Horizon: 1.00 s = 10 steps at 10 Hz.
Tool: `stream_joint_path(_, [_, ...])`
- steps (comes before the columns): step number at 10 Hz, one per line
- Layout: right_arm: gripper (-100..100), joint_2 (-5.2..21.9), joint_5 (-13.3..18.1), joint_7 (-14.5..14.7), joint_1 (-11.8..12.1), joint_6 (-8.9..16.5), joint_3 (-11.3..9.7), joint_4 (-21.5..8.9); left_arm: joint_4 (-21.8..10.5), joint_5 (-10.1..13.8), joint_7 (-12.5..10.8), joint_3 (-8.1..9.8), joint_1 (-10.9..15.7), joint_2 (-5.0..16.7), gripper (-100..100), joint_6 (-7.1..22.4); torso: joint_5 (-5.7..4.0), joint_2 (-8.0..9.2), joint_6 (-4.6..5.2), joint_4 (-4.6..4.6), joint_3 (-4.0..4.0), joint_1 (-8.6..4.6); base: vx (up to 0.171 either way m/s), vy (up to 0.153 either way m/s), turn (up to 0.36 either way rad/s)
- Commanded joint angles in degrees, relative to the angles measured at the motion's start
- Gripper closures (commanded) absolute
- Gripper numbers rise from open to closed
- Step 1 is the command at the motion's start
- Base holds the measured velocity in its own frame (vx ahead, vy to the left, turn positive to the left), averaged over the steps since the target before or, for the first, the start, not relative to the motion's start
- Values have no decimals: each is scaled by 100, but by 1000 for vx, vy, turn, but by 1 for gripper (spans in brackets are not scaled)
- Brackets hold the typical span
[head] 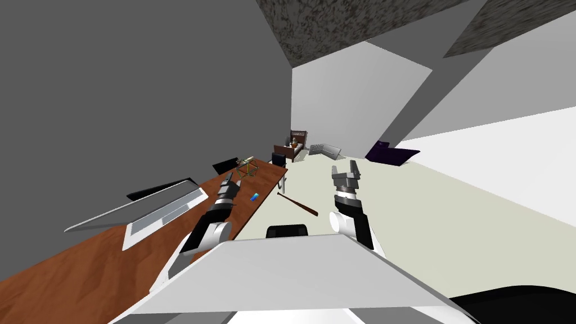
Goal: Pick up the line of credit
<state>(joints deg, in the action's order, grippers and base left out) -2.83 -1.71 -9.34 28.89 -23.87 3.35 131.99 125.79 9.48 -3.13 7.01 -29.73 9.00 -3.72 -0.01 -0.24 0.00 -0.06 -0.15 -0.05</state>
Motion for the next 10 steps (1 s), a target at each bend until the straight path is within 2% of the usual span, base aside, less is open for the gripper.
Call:
stream_joint_path(1, [0, 0, 0, 0, 0, 0, 0, 0, -53, 72, -84, 59, 28, 49, -100, 258, 0, 0, 0, 0, 0, 0, 44, -12, -22])
stream_joint_path(2, [0, 0, 0, 0, 0, 0, 0, 0, -187, 191, -211, 131, 51, 106, -100, 445, 0, 5, -1, 1, 3, 0, 51, -16, -49])
stream_joint_path(3, [0, 0, 0, 0, 0, 0, 0, 0, -187, 191, -211, 131, 51, 106, -100, 547, 0, 5, 0, 1, 3, -1, 44, -6, -27])
stream_joint_path(4, [0, 0, 0, 0, 0, 0, 0, 0, -327, 313, -341, 205, 76, 164, -100, 830, 0, 7, -1, 1, 4, 2, 55, -16, -62])
stream_joint_path(5, [0, 0, 0, 0, 0, 0, 0, 0, -473, 439, -475, 281, 102, 223, -100, 994, 0, 4, -1, 1, 2, 0, 91, -35, -90])
stream_joint_path(8, [0, 0, 0, 0, 0, 0, 0, 0, -625, 567, -611, 359, 129, 282, -100, 1460, 0, -3, -1, -1, -2, 0, 64, -13, -36])
stream_joint_path(9, [0, 0, 0, 0, 0, 0, 0, 0, -781, 697, -750, 438, 157, 343, -100, 1642, 0, 4, -2, 0, 2, 1, 54, -15, -59])
stream_joint_path(10, [0, 0, 0, 0, 0, 0, 0, 0, -781, 697, -750, 438, 157, 343, -100, 1782, 0, 3, -1, 1, 2, -1, 52, -10, -30])
